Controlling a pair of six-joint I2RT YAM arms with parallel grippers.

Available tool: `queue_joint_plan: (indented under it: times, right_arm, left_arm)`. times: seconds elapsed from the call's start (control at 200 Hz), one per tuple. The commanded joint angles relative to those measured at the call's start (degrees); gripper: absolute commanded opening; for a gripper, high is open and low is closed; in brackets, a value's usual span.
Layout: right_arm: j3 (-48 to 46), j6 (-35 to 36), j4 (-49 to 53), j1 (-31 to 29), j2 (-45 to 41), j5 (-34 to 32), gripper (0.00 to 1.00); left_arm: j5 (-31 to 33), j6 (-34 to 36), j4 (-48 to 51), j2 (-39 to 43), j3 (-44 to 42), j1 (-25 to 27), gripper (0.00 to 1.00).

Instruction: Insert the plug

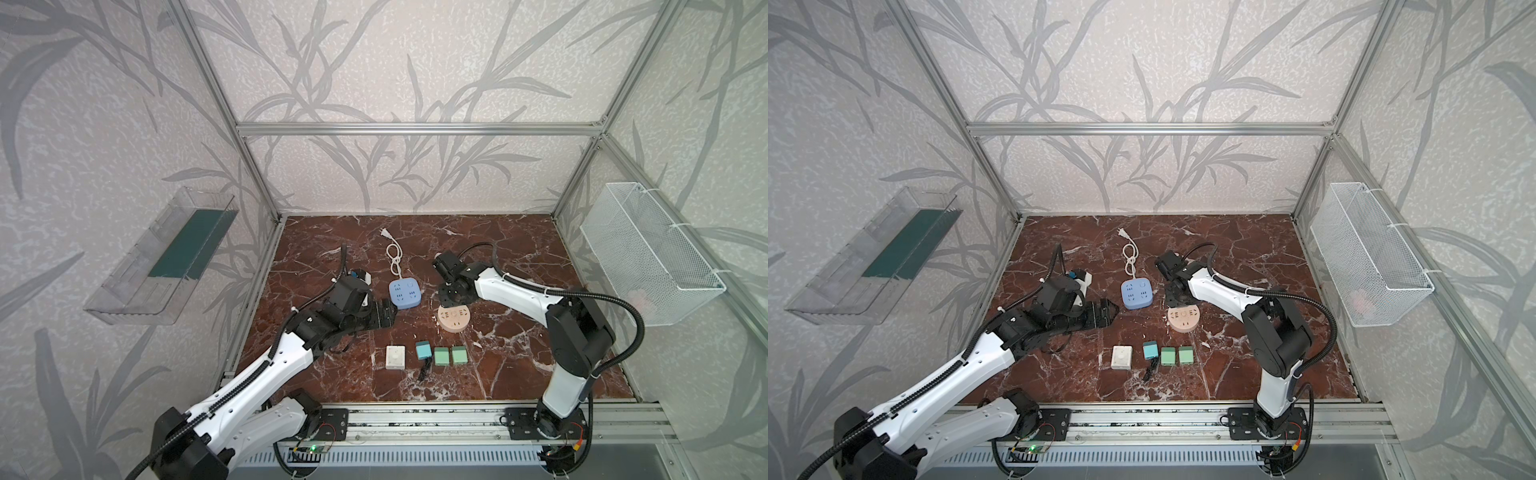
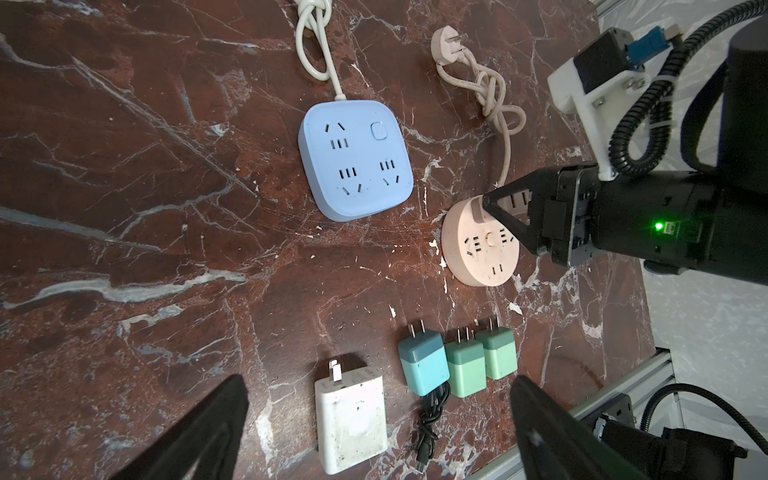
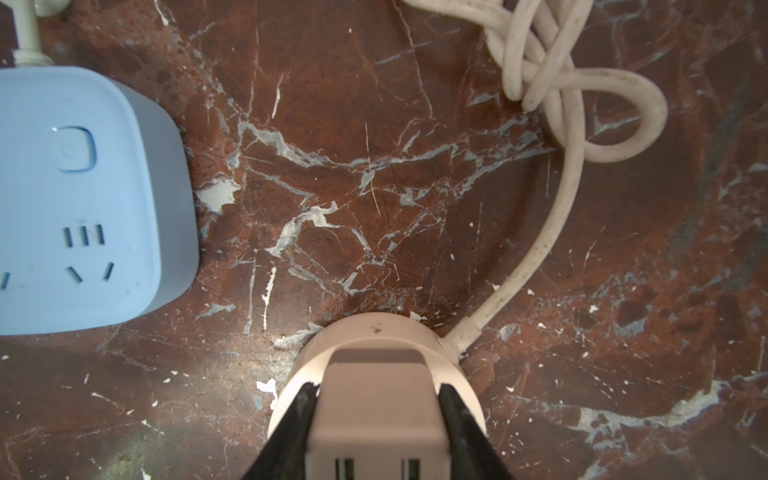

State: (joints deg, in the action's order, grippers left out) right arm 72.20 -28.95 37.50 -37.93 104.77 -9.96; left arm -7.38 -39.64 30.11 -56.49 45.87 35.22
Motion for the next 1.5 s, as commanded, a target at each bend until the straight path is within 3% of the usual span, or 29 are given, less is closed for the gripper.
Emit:
queue_joint_plan:
  times: [0.0,0.84,1.495]
  right_arm:
    - [-5.9,-1.4,6.1,-0.4,7.7,6.3,0.0]
    - [-7.1,-3.7,5.5,-0.4,8.5,4.8,0.0]
    - [6.1,-4.1,9.8,2.6,4.9,-1.6,0.0]
  left_arm:
    - [0.5,0.1,0.4,1.7,-1.0,0.2,0.96]
    - [1.1,1.0,1.9,2.8,-1.0,0.2,0.97]
    - [1.2,1.5,1.6,1.6,-0.3,0.2,0.97]
